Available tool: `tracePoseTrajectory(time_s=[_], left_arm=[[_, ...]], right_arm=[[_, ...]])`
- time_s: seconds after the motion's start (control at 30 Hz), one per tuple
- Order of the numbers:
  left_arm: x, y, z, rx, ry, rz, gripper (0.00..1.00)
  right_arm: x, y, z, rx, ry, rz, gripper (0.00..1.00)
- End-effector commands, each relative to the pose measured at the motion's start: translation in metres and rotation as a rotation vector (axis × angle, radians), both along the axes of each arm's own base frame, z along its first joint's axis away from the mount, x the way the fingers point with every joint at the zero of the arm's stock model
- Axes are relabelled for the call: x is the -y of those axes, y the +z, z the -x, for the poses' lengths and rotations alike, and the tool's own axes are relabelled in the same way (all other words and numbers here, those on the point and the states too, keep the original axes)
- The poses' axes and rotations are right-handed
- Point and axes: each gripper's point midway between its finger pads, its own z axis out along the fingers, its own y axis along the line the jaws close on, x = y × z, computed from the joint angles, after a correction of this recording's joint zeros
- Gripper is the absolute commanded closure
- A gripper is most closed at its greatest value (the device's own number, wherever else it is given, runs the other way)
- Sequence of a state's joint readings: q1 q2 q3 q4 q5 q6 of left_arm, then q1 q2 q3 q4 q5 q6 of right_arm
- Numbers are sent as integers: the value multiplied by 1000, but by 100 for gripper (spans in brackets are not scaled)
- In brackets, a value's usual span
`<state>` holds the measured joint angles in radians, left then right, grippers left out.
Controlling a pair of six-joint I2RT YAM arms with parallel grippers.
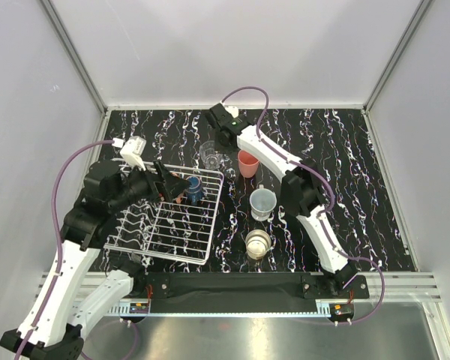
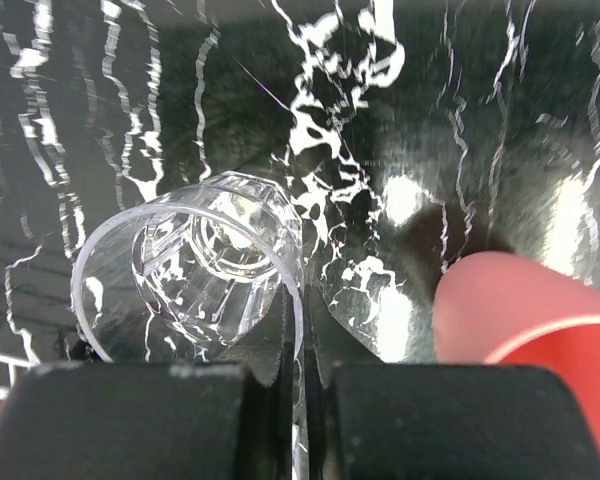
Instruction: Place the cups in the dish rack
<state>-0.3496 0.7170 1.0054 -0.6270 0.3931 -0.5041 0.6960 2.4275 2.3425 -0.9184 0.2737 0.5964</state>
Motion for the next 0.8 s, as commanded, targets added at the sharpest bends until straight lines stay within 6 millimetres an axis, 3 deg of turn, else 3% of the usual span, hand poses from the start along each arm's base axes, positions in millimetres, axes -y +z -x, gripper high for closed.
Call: tracePoseTrajectory(time_s=[0.0,0.07,0.1,0.17,0.2,0.23,0.27,0.3,0.33,0.37,0.4,0.43,0.47,0.5,0.53,0.57,0.6,0.63,0.67,0.73,0.77], left_arm=[[9,27,0,8,8,129,15],[2,33,-7,17,76,143,10],[0,38,-9,36,92,149,9],[-2,50,-12,62,110,161,8],[0,55,-13,65,105,174,8],[1,64,-13,79,97,192,8],[6,72,-14,90,76,219,8],[11,77,-14,76,66,259,8],[14,80,-15,63,54,286,8],[21,83,-12,45,19,315,9],[28,93,-13,36,-4,381,9],[33,90,-14,13,-28,409,9],[41,102,-10,38,-87,455,9],[46,104,-10,3,-103,504,8],[50,100,-9,-16,-124,523,8],[57,109,-4,11,-169,557,7],[60,111,-3,-13,-182,593,5],[66,105,-6,-43,-192,610,4],[74,116,0,-21,-244,651,4],[86,114,-1,-106,-268,723,4],[94,124,7,-135,-309,777,4]], right_arm=[[-4,146,-13,315,56,-134,100],[-4,171,-7,361,106,-160,100],[0,202,2,408,119,-197,100],[4,216,12,434,154,-218,100],[13,246,23,483,158,-249,100],[18,239,30,472,167,-238,100],[21,251,33,505,179,-259,100],[31,279,47,555,187,-294,100],[37,266,54,538,197,-281,100],[38,278,59,583,217,-311,100],[52,308,76,647,223,-355,100],[59,287,82,624,228,-339,100],[61,301,89,676,251,-380,100],[75,326,108,742,262,-424,100],[79,303,114,721,275,-413,100],[80,317,122,786,313,-448,100],[93,335,140,849,322,-479,100],[96,326,144,865,335,-481,100],[98,328,152,883,358,-493,100],[109,336,170,953,383,-514,100],[108,336,179,965,420,-530,100]])
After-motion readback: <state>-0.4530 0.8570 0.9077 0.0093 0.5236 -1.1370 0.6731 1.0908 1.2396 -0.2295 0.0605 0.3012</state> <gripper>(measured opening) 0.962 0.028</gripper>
